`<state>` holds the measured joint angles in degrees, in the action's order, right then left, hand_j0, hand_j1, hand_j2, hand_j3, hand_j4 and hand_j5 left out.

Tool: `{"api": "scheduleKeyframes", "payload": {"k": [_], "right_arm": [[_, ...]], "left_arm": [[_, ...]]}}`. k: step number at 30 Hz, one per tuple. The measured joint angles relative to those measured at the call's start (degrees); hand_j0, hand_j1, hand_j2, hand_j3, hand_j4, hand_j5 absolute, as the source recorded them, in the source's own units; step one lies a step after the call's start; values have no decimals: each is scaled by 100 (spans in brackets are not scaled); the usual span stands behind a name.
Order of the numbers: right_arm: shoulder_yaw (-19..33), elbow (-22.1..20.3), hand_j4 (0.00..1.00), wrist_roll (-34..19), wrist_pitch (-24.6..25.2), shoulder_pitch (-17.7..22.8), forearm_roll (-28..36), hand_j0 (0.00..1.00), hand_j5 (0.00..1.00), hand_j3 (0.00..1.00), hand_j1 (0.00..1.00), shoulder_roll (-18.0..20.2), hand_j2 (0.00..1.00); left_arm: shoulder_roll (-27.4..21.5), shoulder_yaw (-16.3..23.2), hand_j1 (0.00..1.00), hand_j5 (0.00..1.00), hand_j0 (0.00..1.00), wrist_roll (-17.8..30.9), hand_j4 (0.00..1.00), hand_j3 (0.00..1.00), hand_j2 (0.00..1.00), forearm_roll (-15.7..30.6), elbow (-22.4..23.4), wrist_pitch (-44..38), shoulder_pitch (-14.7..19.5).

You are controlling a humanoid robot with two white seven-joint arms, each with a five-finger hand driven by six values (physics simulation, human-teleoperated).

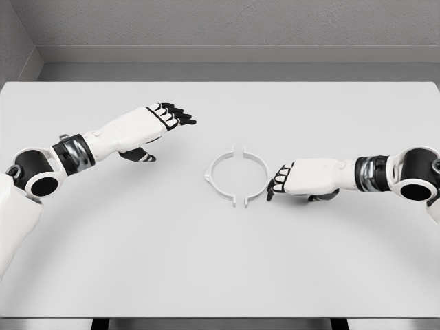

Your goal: Assemble PVC drainage pipe clamps

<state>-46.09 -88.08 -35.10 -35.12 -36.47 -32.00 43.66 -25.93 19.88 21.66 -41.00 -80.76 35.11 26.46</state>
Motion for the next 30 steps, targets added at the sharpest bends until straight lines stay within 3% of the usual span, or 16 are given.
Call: {"api": "scheduleKeyframes", "payload": {"k": [7, 30], "right_arm": [[12, -264, 84, 7, -2, -9, -133, 84, 84, 84, 84, 12, 84], [54, -544, 84, 8, -2, 0, -138, 84, 84, 84, 84, 88, 84]], "left_arm": [[13, 0, 100, 100, 100, 0, 100, 100, 100, -4, 1, 0, 0], [-13, -33, 100, 100, 100, 0, 100, 100, 100, 2, 1, 0, 0]]}}
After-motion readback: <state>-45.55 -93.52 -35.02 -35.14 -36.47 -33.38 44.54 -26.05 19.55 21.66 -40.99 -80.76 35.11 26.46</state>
